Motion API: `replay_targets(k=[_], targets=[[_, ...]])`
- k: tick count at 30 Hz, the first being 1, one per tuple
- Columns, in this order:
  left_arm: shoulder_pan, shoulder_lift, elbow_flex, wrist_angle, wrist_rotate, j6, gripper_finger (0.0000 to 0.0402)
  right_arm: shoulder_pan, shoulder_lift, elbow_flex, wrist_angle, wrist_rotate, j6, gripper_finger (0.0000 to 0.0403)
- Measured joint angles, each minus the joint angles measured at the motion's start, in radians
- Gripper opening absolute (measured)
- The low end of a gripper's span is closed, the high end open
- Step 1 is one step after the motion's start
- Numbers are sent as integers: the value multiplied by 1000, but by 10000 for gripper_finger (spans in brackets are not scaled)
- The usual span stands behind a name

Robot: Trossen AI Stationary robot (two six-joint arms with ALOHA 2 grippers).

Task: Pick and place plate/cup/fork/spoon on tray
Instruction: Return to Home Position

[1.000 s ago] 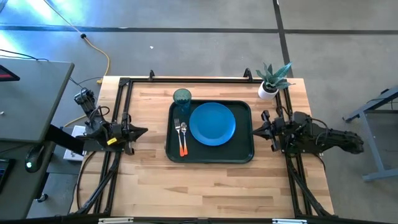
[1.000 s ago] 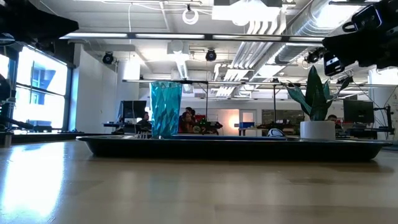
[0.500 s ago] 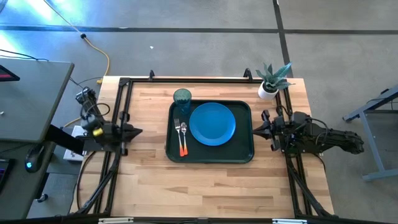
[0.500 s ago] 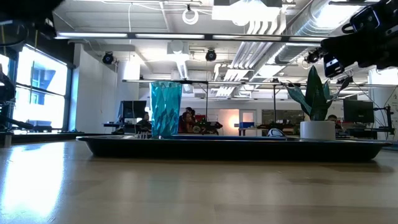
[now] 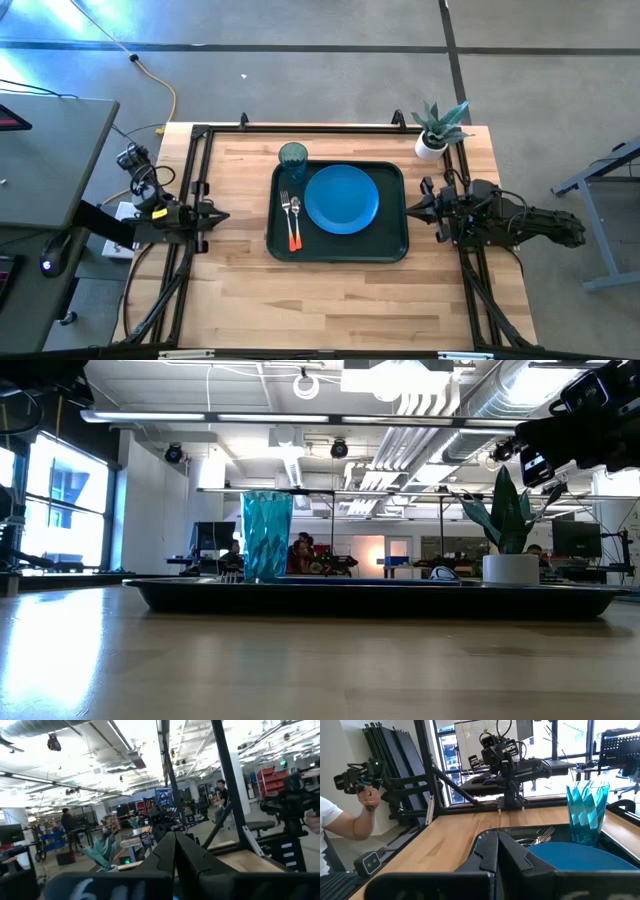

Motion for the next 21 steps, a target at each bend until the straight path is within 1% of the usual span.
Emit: replay_targets(k=[5,9,15,19,21], targets=[[86,0,0,-38,83,-60,0,0,0,0,-1,0,0,0],[171,0,0,-101,120,-150,0,0,0,0,-1,0,-3,0],[285,0,0,-113,224,-234,0,0,0,0,-2,0,-3,0],[319,0,0,-133,223,-295,0,0,0,0,-2,0,-3,0],[321,0,0,-153,183,-319,0,0,0,0,-2,0,-3,0]])
